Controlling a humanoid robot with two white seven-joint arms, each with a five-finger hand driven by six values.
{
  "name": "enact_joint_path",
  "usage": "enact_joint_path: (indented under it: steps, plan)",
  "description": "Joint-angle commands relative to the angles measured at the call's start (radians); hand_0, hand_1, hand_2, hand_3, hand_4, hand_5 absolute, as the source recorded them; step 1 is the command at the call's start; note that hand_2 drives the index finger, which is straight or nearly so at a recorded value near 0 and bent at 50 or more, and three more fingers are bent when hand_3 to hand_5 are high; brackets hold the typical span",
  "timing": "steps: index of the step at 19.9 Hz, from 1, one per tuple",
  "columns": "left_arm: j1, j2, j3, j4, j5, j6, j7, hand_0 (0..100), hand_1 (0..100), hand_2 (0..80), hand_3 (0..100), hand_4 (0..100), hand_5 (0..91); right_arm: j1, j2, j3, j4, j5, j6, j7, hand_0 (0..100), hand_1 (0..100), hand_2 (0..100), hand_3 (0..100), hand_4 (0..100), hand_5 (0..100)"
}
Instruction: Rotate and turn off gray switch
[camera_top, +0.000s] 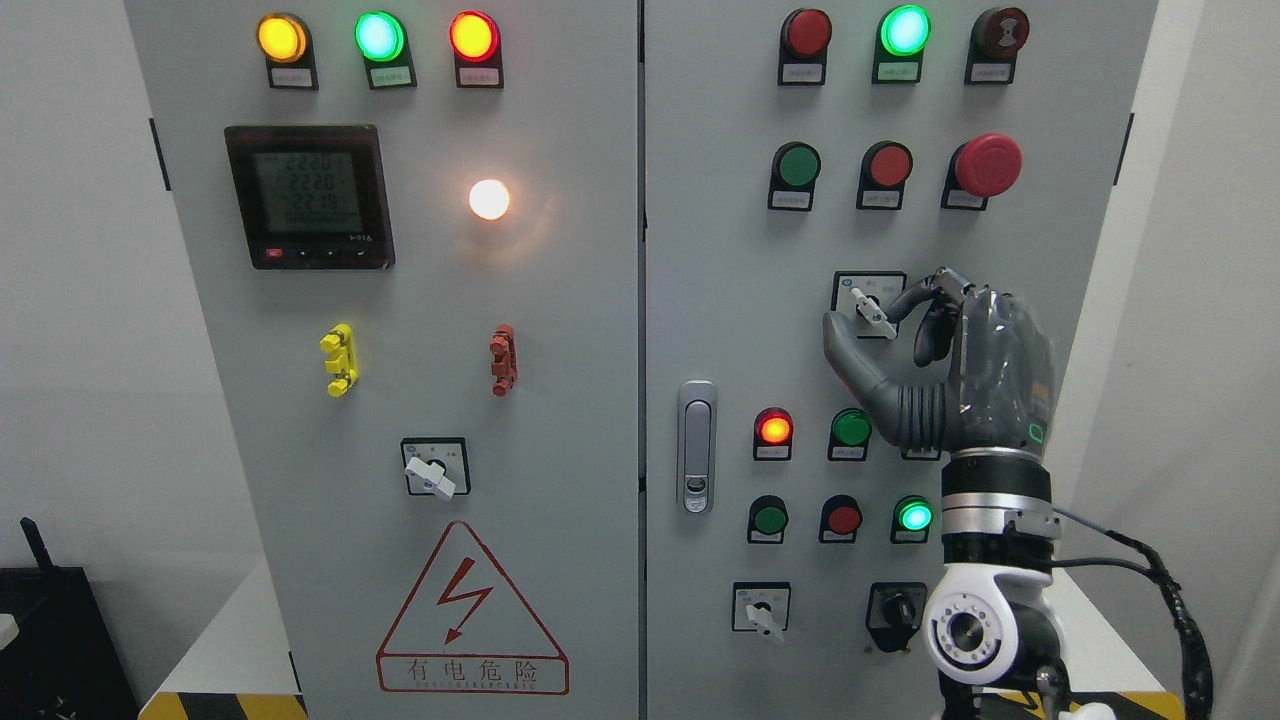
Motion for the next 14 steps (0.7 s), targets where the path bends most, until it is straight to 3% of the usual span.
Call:
enact_joint_path:
  steps: [1,14]
  plan:
    - [-0.009,0.0,0.008,-0.026,0.02,0.0,0.0,12,39,0.0,0,0,0.0,0.001,-0.001,-0.022,0.0,0.004,-0.001,-0.001,9,44,65,100,95,100]
    - [-0.009,0.0,0.008,-0.026,0.02,0.0,0.0,12,39,0.0,0,0,0.0,0.001,-0.002,-0.023,0.0,0.004,-0.001,0.0,10,44,65,100,96,100]
